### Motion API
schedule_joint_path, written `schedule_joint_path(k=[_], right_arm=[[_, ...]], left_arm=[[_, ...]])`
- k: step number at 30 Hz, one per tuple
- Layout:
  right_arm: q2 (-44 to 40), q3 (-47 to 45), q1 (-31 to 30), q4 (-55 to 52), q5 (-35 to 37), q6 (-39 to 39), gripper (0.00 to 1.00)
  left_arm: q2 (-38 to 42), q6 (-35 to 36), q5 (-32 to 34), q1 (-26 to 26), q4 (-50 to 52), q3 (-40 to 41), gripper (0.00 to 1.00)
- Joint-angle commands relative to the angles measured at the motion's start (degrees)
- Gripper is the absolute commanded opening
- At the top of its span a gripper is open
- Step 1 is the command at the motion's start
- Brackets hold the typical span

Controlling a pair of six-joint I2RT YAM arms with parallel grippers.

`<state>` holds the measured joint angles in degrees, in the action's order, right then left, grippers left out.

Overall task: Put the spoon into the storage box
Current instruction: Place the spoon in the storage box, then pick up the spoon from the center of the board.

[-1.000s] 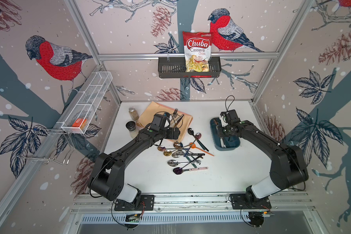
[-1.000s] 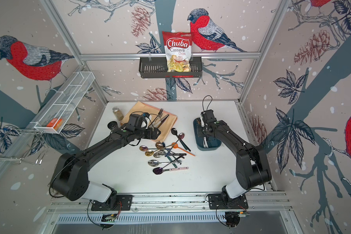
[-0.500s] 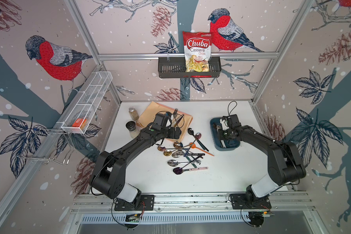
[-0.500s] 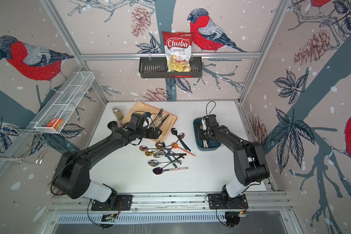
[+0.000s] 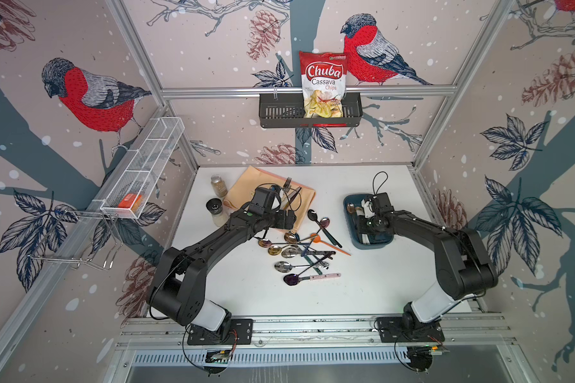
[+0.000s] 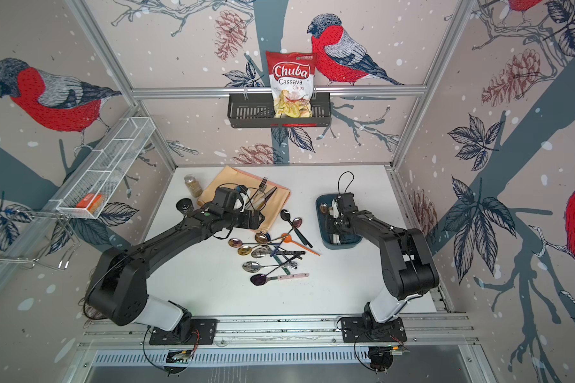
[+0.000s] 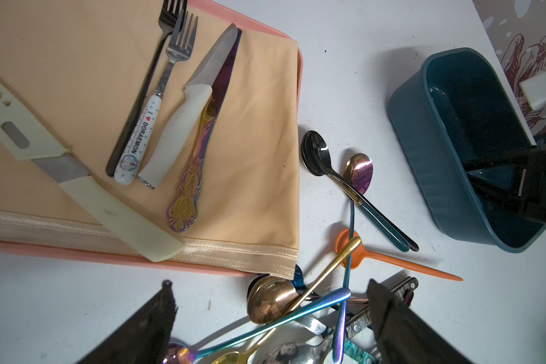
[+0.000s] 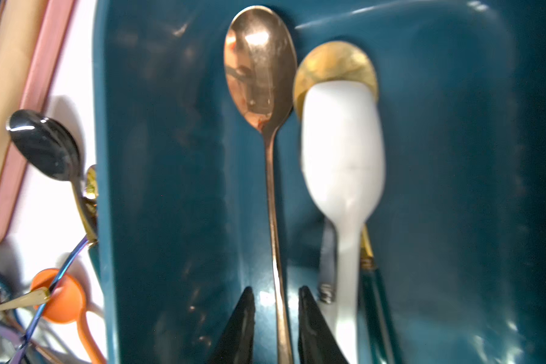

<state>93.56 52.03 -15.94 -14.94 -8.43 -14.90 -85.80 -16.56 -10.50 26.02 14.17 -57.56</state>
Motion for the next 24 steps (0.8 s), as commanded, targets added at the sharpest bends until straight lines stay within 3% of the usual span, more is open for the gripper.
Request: schedule_joint_path(k=[1, 10, 16, 24], right_arm=[[-0.9, 1.8, -0.1, -2.6, 4.1, 1.9, 0.32], [-1.6, 11.6, -5.4, -11.7, 14.1, 7.4, 0.36], [0.7, 18.5, -12.1, -14.5, 14.7, 9.8, 0.33], [10.6, 22.6, -20.1, -15.3, 15.8, 11.9, 0.36]], left_arm=[[0.5, 0.5, 0.6, 0.0, -0.3, 0.1, 0.96], [3.5, -2.6, -1.1, -2.7, -2.2, 4.1, 0.96], [7.9, -7.0, -5.4, -9.8, -5.4, 10.8, 0.96], [11.0, -6.9, -5.7, -13.1, -4.6, 13.9, 0.96]])
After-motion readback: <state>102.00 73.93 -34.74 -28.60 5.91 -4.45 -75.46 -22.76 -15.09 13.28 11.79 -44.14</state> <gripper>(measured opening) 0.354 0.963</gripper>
